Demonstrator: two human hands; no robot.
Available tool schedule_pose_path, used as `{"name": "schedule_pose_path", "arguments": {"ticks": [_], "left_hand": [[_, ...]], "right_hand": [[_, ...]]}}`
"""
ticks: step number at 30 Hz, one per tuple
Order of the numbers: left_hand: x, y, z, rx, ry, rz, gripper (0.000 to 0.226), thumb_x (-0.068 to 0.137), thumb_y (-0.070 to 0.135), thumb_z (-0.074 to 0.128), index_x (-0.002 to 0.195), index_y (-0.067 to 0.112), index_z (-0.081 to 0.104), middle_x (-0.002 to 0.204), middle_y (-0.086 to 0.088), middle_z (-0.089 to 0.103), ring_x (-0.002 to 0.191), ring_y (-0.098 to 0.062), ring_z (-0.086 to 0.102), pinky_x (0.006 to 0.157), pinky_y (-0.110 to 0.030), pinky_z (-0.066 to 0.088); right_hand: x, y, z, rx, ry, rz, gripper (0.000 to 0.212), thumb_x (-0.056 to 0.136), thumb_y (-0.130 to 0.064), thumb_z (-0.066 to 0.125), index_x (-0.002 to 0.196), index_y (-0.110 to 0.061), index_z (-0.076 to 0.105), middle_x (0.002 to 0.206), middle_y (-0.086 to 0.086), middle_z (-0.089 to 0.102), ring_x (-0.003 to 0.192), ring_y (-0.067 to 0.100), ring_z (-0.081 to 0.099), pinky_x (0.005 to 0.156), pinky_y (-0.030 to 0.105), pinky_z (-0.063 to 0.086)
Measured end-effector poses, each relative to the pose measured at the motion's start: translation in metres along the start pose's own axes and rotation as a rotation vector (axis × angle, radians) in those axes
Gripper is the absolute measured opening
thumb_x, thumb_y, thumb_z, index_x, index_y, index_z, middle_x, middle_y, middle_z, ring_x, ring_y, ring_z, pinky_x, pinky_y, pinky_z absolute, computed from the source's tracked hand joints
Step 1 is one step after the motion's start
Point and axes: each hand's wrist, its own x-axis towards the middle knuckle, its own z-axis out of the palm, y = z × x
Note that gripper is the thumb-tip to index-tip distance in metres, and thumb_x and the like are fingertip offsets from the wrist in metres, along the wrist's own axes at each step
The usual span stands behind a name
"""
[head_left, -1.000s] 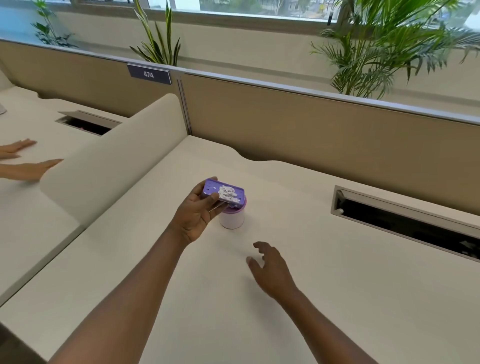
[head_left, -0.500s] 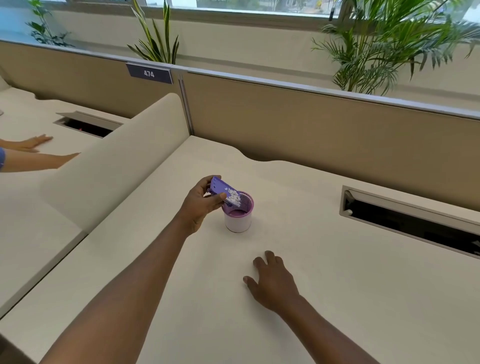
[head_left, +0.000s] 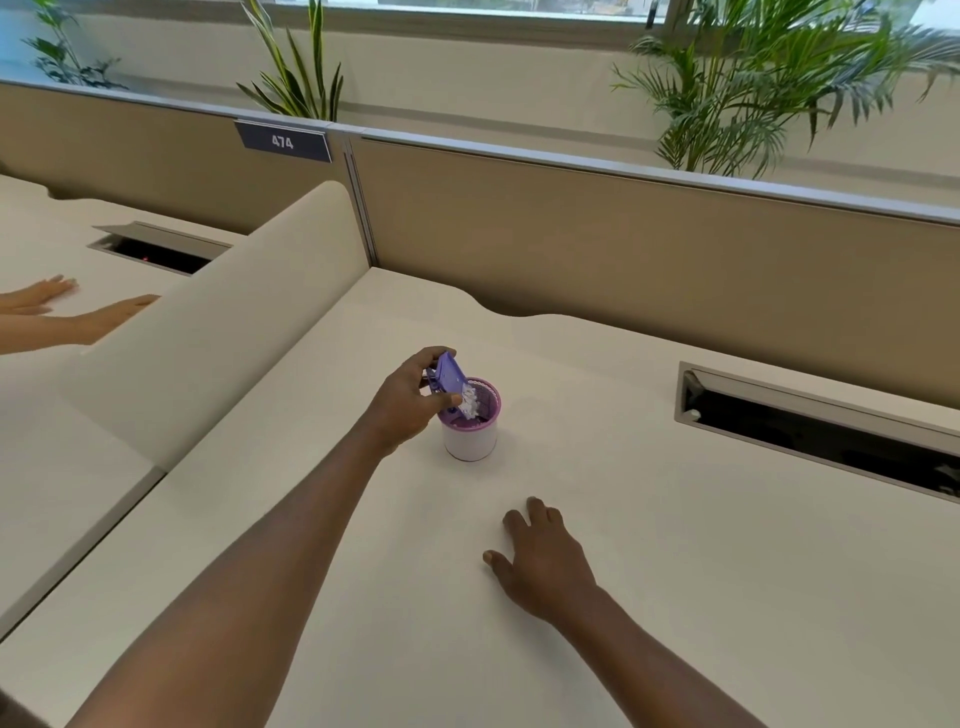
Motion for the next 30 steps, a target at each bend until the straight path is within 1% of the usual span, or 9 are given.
{"name": "schedule_pose_path", "arguments": {"ticks": [5, 8, 10, 12, 15, 18, 22, 26, 30], "left_hand": [[0.002, 0.001, 0.001, 0.113, -0.01, 0.056, 0.061, 0.085, 0.003, 0.077, 0.139, 0.022, 0.054, 0.137, -0.002, 0.058, 0.123, -0.023, 0.055, 0.097, -0.031, 0.051], [0.001, 0.003, 0.003, 0.223, -0.023, 0.147, 0.062, 0.085, 0.0, 0.076, 0.14, 0.018, 0.053, 0.136, -0.003, 0.056, 0.123, -0.022, 0.054, 0.101, -0.034, 0.052], [0.0, 0.003, 0.004, 0.342, -0.074, 0.239, 0.06, 0.087, 0.0, 0.073, 0.139, 0.018, 0.051, 0.136, -0.003, 0.054, 0.121, -0.021, 0.054, 0.094, -0.028, 0.053], [-0.003, 0.001, 0.006, 0.451, -0.109, 0.326, 0.058, 0.088, -0.002, 0.07, 0.14, 0.017, 0.05, 0.137, -0.002, 0.053, 0.12, -0.019, 0.054, 0.09, -0.02, 0.048], [-0.009, -0.004, 0.011, 0.575, -0.098, 0.457, 0.059, 0.087, -0.006, 0.069, 0.139, 0.012, 0.05, 0.136, -0.006, 0.052, 0.12, -0.02, 0.053, 0.092, -0.02, 0.049], [-0.017, -0.011, 0.016, 0.587, -0.105, 0.462, 0.06, 0.086, -0.003, 0.072, 0.14, 0.011, 0.05, 0.136, -0.007, 0.052, 0.122, -0.022, 0.052, 0.094, -0.023, 0.051], [-0.024, -0.021, 0.02, 0.593, -0.072, 0.456, 0.06, 0.087, -0.002, 0.072, 0.142, 0.009, 0.049, 0.137, -0.009, 0.052, 0.125, -0.025, 0.051, 0.099, -0.034, 0.055], [-0.027, -0.022, 0.021, 0.619, -0.054, 0.501, 0.058, 0.087, -0.006, 0.068, 0.14, 0.007, 0.05, 0.138, -0.01, 0.052, 0.126, -0.025, 0.05, 0.102, -0.031, 0.052], [-0.028, -0.02, 0.022, 0.676, -0.058, 0.519, 0.061, 0.084, -0.006, 0.071, 0.14, 0.007, 0.05, 0.141, -0.012, 0.05, 0.131, -0.029, 0.048, 0.102, -0.034, 0.052]], "right_hand": [[0.0, 0.0, 0.0, 0.006, 0.002, 0.004, 0.058, 0.095, -0.054, 0.049, 0.141, -0.019, 0.042, 0.157, 0.01, 0.028, 0.14, 0.029, 0.03, 0.098, 0.04, 0.049], [0.0, -0.001, 0.0, 0.008, 0.007, 0.004, 0.057, 0.095, -0.054, 0.049, 0.139, -0.019, 0.043, 0.156, 0.009, 0.029, 0.139, 0.029, 0.031, 0.095, 0.04, 0.049], [0.0, 0.0, 0.001, 0.012, 0.008, 0.003, 0.057, 0.095, -0.054, 0.049, 0.139, -0.019, 0.043, 0.156, 0.009, 0.029, 0.139, 0.029, 0.031, 0.095, 0.04, 0.05], [0.0, 0.0, 0.001, 0.018, 0.005, 0.004, 0.057, 0.095, -0.053, 0.049, 0.14, -0.019, 0.042, 0.157, 0.009, 0.028, 0.14, 0.029, 0.03, 0.096, 0.041, 0.05], [0.0, 0.0, 0.002, 0.022, 0.006, 0.005, 0.058, 0.095, -0.053, 0.049, 0.141, -0.019, 0.041, 0.158, 0.01, 0.027, 0.141, 0.029, 0.028, 0.096, 0.041, 0.049], [-0.001, 0.001, 0.003, 0.023, 0.004, 0.001, 0.058, 0.095, -0.053, 0.049, 0.142, -0.019, 0.04, 0.16, 0.011, 0.025, 0.143, 0.029, 0.026, 0.098, 0.041, 0.048], [-0.002, 0.001, 0.003, 0.021, 0.012, -0.003, 0.057, 0.096, -0.052, 0.049, 0.141, -0.018, 0.04, 0.161, 0.011, 0.024, 0.144, 0.03, 0.025, 0.099, 0.042, 0.048], [-0.003, 0.001, 0.004, 0.032, 0.013, -0.002, 0.057, 0.095, -0.051, 0.049, 0.141, -0.019, 0.041, 0.162, 0.012, 0.023, 0.145, 0.03, 0.024, 0.101, 0.042, 0.046], [-0.003, 0.002, 0.004, 0.034, 0.013, -0.002, 0.057, 0.096, -0.051, 0.049, 0.142, -0.019, 0.04, 0.162, 0.012, 0.022, 0.146, 0.03, 0.023, 0.101, 0.042, 0.047]]}}
